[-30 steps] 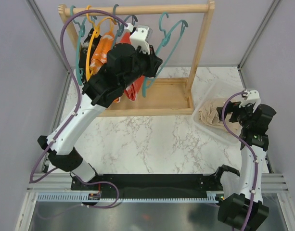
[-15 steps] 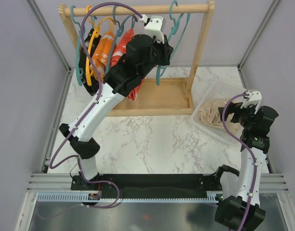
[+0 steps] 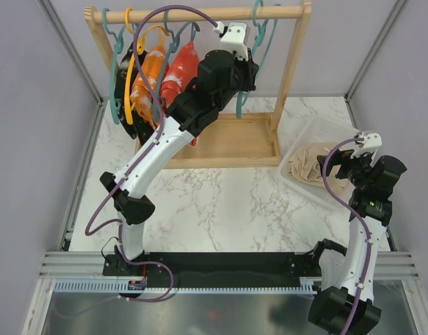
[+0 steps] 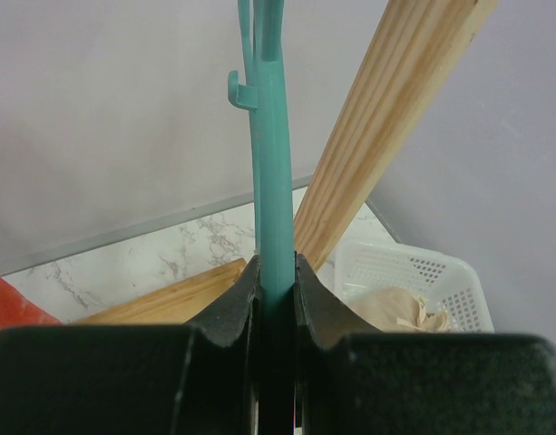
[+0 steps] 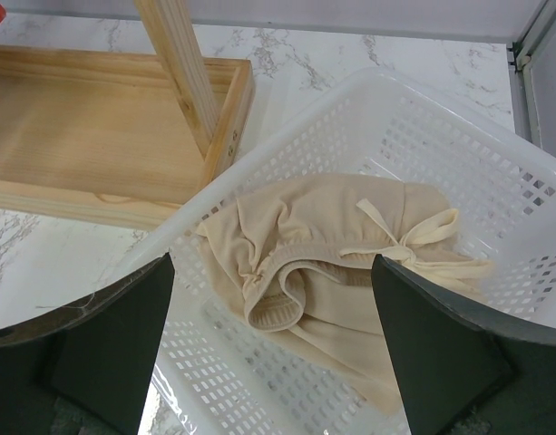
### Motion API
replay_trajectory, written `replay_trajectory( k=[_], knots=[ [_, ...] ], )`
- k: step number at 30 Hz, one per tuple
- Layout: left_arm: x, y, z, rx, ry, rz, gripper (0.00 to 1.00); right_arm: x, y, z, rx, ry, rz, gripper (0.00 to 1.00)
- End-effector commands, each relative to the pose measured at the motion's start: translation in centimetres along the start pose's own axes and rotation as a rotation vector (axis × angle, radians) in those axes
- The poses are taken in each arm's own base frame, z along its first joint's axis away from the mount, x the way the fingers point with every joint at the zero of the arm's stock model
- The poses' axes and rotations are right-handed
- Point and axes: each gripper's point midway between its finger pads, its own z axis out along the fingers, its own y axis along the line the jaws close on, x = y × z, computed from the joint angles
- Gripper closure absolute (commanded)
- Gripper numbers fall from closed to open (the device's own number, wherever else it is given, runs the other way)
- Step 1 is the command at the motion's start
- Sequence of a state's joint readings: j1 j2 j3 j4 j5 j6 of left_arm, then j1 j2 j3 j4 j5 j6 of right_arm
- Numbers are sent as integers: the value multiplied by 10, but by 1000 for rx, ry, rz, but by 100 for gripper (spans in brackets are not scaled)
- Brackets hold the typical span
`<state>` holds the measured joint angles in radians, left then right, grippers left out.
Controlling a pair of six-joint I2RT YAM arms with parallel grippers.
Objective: Remove the trousers from the hanger
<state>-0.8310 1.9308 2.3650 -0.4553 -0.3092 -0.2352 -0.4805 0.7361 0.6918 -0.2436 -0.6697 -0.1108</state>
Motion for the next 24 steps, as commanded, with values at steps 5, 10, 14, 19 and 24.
replay_trajectory(
  k=[5, 10, 14, 19, 24],
  knots=[
    [-23, 7, 17, -52, -112, -1, 98, -13, 4, -2, -23, -42, -30, 2],
    [-15, 8, 25, -65, -104, -2, 98, -13, 2, -3, -13, -44, -37, 2],
    [-9, 5, 24, -50, -89, -17, 93, -13, 1, -4, -10, -44, -39, 2],
    [-26, 3, 3, -19, -102, -48, 50, -14, 0, -4, -7, -47, -47, 2],
    [-31, 0, -24, 25, -79, -65, 36, -15, 0, -6, -8, -51, -47, 2]
  ],
)
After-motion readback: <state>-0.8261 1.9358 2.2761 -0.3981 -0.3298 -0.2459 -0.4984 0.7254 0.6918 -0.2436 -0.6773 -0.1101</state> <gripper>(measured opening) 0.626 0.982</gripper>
